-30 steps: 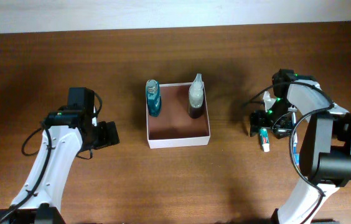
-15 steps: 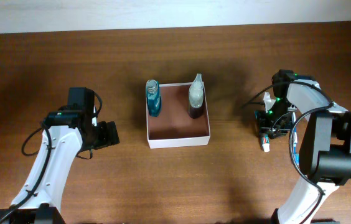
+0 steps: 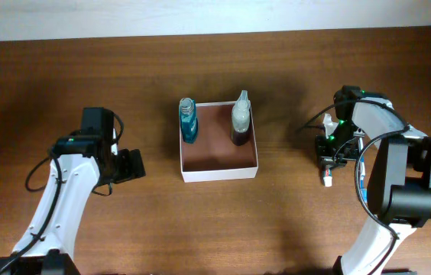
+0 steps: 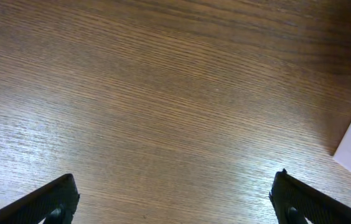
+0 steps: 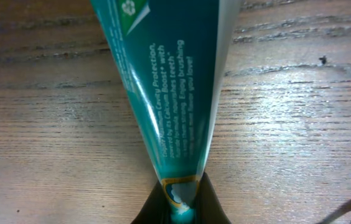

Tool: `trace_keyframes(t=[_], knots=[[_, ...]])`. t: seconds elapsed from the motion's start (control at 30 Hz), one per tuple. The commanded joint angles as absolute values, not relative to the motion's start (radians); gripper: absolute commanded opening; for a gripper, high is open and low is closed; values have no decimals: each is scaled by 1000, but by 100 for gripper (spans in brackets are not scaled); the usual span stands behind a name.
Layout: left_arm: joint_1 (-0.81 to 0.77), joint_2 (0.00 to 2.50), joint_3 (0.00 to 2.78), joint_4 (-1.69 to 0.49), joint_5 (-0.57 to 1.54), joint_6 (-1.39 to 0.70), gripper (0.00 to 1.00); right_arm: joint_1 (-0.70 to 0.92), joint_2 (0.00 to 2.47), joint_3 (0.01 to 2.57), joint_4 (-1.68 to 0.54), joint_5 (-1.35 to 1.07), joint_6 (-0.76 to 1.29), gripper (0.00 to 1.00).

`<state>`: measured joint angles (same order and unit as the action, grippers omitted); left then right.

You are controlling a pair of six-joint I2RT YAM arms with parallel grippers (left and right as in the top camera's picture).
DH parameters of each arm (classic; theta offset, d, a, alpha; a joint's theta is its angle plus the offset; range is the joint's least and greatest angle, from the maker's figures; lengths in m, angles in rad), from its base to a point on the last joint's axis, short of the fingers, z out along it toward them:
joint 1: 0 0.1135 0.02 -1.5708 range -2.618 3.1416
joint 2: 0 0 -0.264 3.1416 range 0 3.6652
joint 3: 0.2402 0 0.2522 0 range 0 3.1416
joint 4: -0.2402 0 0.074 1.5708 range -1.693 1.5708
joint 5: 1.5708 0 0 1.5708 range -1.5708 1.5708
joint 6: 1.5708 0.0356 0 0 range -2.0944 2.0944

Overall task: Pack container
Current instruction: 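Carry the toothpaste tube into the box and release it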

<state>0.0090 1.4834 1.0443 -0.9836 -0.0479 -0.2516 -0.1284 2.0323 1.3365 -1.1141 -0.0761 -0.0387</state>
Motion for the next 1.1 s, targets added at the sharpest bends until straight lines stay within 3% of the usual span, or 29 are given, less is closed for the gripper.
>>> trace_keyframes(t=[0.0,0.2,0.33,0.47,0.77,1.07], knots=[[90,1490,1087,-1004,20,-174,99,-124,2046,1375,-1145,-138,-45,4],[220,1490,1105,-1007,38,-132,99,-59,1838,1498,-1227,-214,-84,4],[222,1490,1105,-1005,38,-132,99,181,1597,1563,-1218,-41,-123,4],[222,1490,1105,-1006,38,-132,99,393,1516,1565,-1188,39,-245,4],[222,1490,1105,-1011,38,-133,99,694,1651,1559,-1108,35,-506,4],[222,1490,1105,-1011,38,-133,99,684,1866,1559,-1023,35,-527,4]])
